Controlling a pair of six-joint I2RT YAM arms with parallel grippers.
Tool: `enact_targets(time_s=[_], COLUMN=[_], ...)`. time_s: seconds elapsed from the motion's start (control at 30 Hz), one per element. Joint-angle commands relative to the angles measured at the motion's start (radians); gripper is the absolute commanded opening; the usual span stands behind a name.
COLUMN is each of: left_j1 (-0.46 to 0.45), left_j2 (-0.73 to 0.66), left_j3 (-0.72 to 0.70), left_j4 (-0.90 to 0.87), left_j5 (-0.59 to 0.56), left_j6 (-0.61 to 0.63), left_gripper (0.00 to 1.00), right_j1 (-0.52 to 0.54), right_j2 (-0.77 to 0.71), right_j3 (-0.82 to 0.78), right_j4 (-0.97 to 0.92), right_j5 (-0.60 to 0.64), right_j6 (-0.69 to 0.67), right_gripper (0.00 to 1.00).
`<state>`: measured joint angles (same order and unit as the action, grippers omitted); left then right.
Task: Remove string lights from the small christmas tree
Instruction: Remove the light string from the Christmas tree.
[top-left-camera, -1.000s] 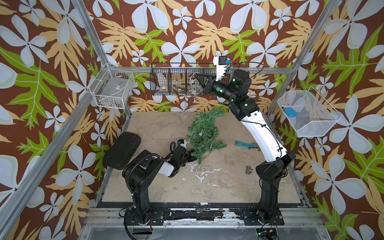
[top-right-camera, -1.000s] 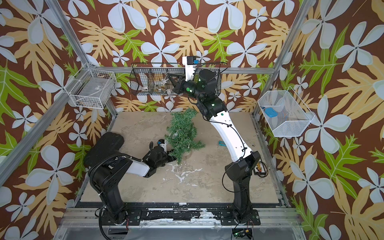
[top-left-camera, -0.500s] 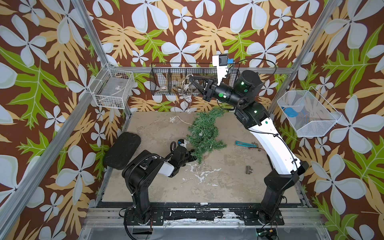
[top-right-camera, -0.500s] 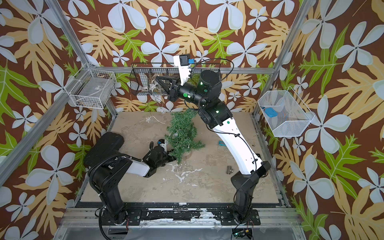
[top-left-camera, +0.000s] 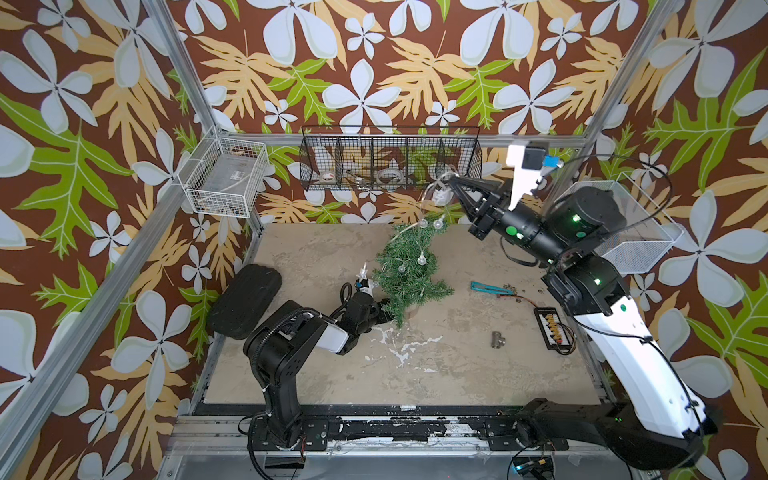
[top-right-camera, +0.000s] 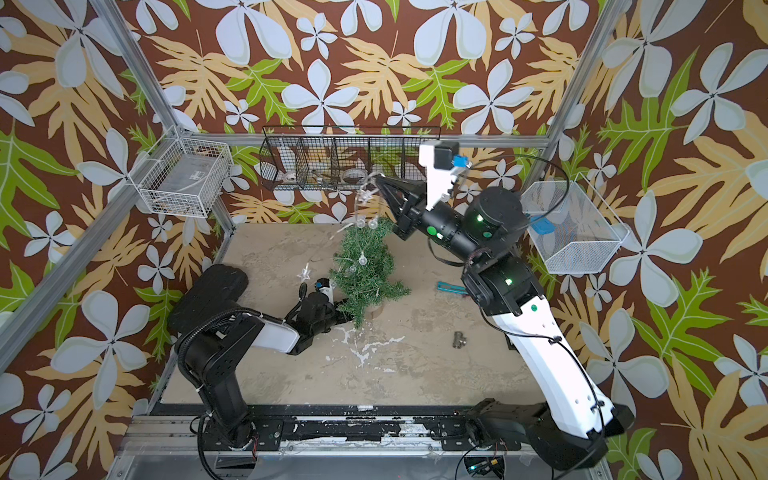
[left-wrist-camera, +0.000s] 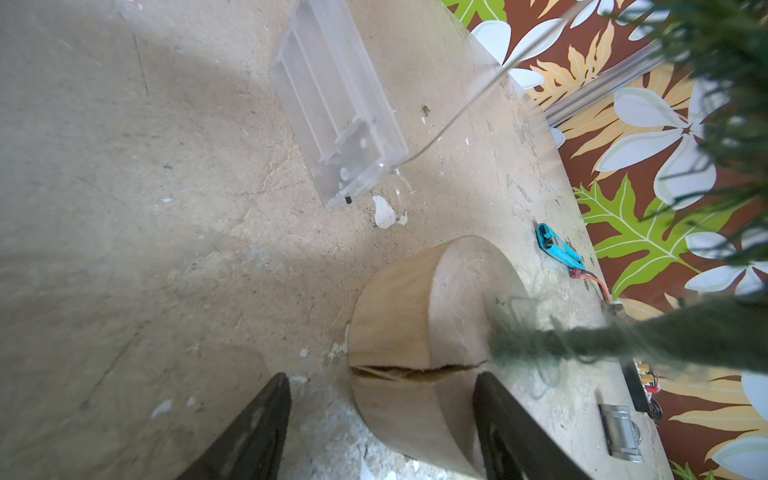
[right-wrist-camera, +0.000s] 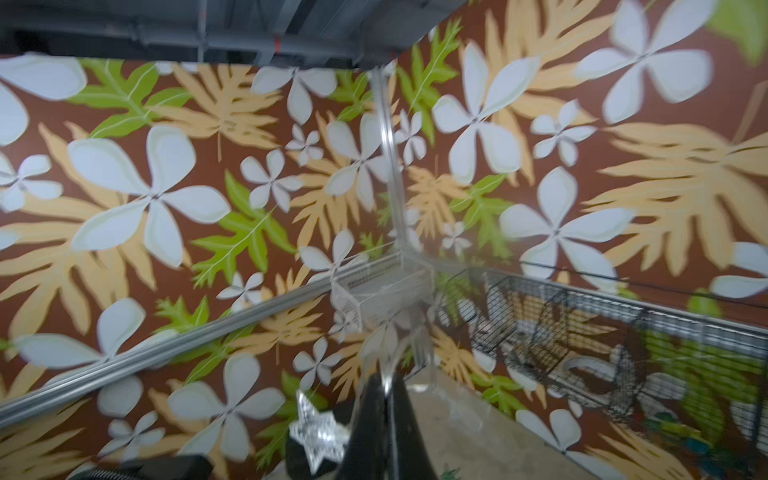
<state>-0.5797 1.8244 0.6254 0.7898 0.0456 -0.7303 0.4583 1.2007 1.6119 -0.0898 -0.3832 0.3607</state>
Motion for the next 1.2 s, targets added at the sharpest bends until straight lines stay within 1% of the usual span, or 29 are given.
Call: enact_targets(time_s=[0.0, 0.03, 0.1, 0.2, 0.3, 0.4, 0.5, 0.6, 0.63, 0.67, 0.73, 0.77, 0.8, 0.9, 1.03, 1.17], left_j1=[0.000, -0.001, 0.000, 0.000, 0.000, 0.000, 0.000, -0.002, -0.002, -0.002, -0.002, -0.002, -0.002, -0.002, -0.006, -0.009], left_j2=[-0.003, -0.006, -0.010, -0.016, -0.015, -0.009, -0.008, -0.015, -0.018, -0.022, -0.026, -0.029, -0.030, -0.025, -0.019, -0.010], left_j3=[-0.007, -0.007, -0.007, -0.003, -0.001, 0.005, 0.013, 0.018, 0.019, 0.020, 0.020, 0.020, 0.022, 0.029, 0.033, 0.042], left_j4=[-0.110, -0.113, -0.119, -0.134, -0.139, -0.150, -0.162, -0.175, -0.180, -0.181, -0.187, -0.187, -0.187, -0.194, -0.199, -0.208], left_j5=[-0.046, -0.044, -0.045, -0.046, -0.041, -0.041, -0.034, -0.033, -0.034, -0.035, -0.035, -0.037, -0.037, -0.035, -0.036, -0.038], left_j6=[0.020, 0.021, 0.026, 0.029, 0.029, 0.034, 0.034, 0.038, 0.041, 0.045, 0.049, 0.052, 0.054, 0.054, 0.056, 0.062], left_gripper=[0.71, 0.71, 0.71, 0.71, 0.71, 0.70, 0.70, 0.70, 0.70, 0.70, 0.70, 0.70, 0.70, 0.70, 0.70, 0.70], right_j1=[-0.178, -0.241, -0.405, -0.607, -0.771, -0.861, -0.903, -0.915, -0.917, -0.917, -0.908, -0.883, -0.846, -0.720, -0.612, -0.454], right_j2=[-0.121, -0.153, -0.198, -0.228, -0.247, -0.243, -0.233, -0.234, -0.237, -0.243, -0.258, -0.266, -0.273, -0.291, -0.322, -0.344], right_j3=[-0.204, -0.258, -0.341, -0.410, -0.481, -0.526, -0.550, -0.573, -0.585, -0.601, -0.658, -0.698, -0.726, -0.781, -0.844, -0.865], right_j4=[0.078, 0.090, 0.104, 0.075, 0.042, 0.009, -0.018, -0.058, -0.059, -0.053, 0.002, 0.051, 0.076, 0.090, 0.137, 0.157], right_j5=[0.020, 0.001, -0.054, -0.103, -0.119, -0.105, -0.075, -0.018, -0.017, -0.029, -0.121, -0.174, -0.197, -0.204, -0.253, -0.258], right_j6=[0.111, 0.141, 0.220, 0.314, 0.398, 0.444, 0.463, 0.436, 0.429, 0.425, 0.466, 0.492, 0.500, 0.468, 0.490, 0.468], right_gripper=[0.00, 0.00, 0.00, 0.00, 0.00, 0.00, 0.00, 0.00, 0.00, 0.00, 0.00, 0.00, 0.00, 0.00, 0.00, 0.00])
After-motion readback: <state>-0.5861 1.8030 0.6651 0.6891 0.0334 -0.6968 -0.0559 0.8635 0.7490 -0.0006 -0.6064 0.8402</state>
